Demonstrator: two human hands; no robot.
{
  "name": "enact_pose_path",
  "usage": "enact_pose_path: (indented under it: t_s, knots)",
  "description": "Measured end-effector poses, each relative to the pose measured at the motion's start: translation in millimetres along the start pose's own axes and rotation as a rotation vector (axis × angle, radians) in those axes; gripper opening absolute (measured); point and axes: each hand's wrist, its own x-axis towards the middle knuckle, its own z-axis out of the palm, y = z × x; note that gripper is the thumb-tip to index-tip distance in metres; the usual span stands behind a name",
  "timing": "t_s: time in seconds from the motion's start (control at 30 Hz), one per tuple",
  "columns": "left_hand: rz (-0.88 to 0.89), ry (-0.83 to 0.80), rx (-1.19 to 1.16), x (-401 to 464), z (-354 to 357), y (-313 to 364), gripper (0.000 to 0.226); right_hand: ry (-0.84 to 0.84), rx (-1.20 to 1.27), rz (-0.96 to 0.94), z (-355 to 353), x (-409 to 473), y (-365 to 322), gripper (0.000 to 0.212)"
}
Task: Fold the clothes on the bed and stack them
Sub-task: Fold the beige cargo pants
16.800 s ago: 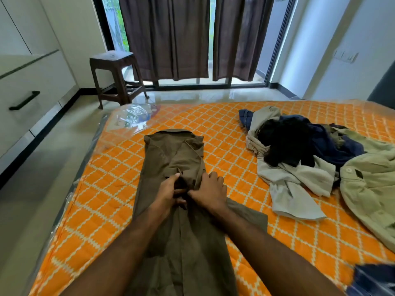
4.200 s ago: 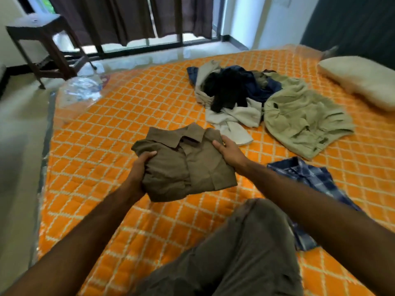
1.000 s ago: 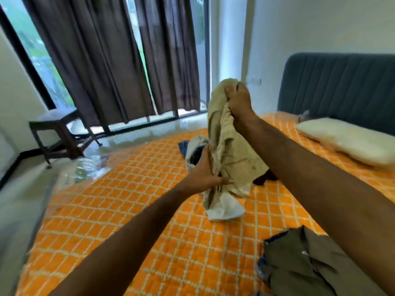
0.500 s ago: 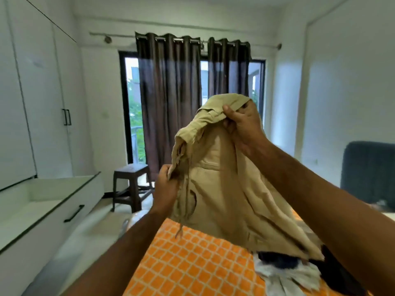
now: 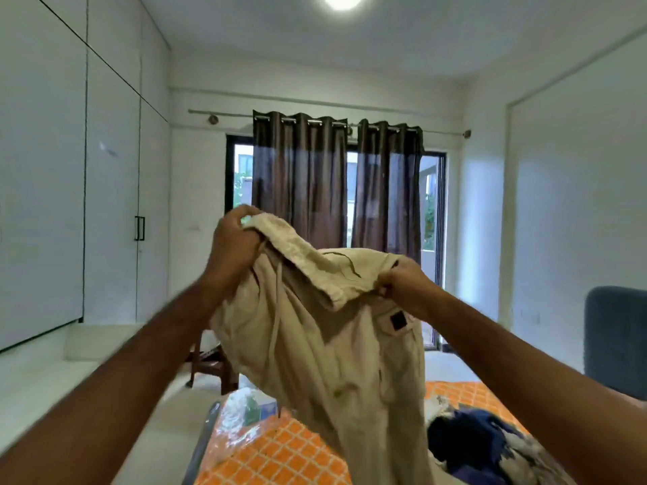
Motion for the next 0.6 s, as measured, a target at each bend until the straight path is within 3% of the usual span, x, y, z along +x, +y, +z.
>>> enact_pose_path:
  t_s: [0.1,0.2,0.27,0.33,0.4,0.5,0.53,0.6]
  knots:
    - [0.021,-0.176,0.116,36,-16,42,0.019,-0.090,0.032,-0.005,14,-17,11,0.022]
    - [0.186,-0.346,0.510,48,-14,68,0.019,0.032,0.063,0.048,35,-18,22,0.015]
    - [0.354,-0.333,0.787,47,-15,80,0.012,0.040,0.139,0.074,38,-20,25,0.013]
    - [0.456,-0.296,0.916,44,-18,78,0.010,-0.004,0.137,0.052,35,-22,35,0.012]
    - [0.373,-0.409,0.941,32,-17,52,0.017,-0.021,0.115,0.074,29,-35,59,0.018]
    - [0.066,-1.013,0.946,-40,-1,-22,0.059,0.032,0.128,0.253,19,-69,123,0.018]
    - [-0.058,-1.200,0.868,-75,3,-44,0.064,0.116,0.153,0.352,14,-80,150,0.019]
    - [-0.344,-1.407,0.697,-146,3,-90,0.052,0.256,0.209,0.527,3,-104,204,0.022]
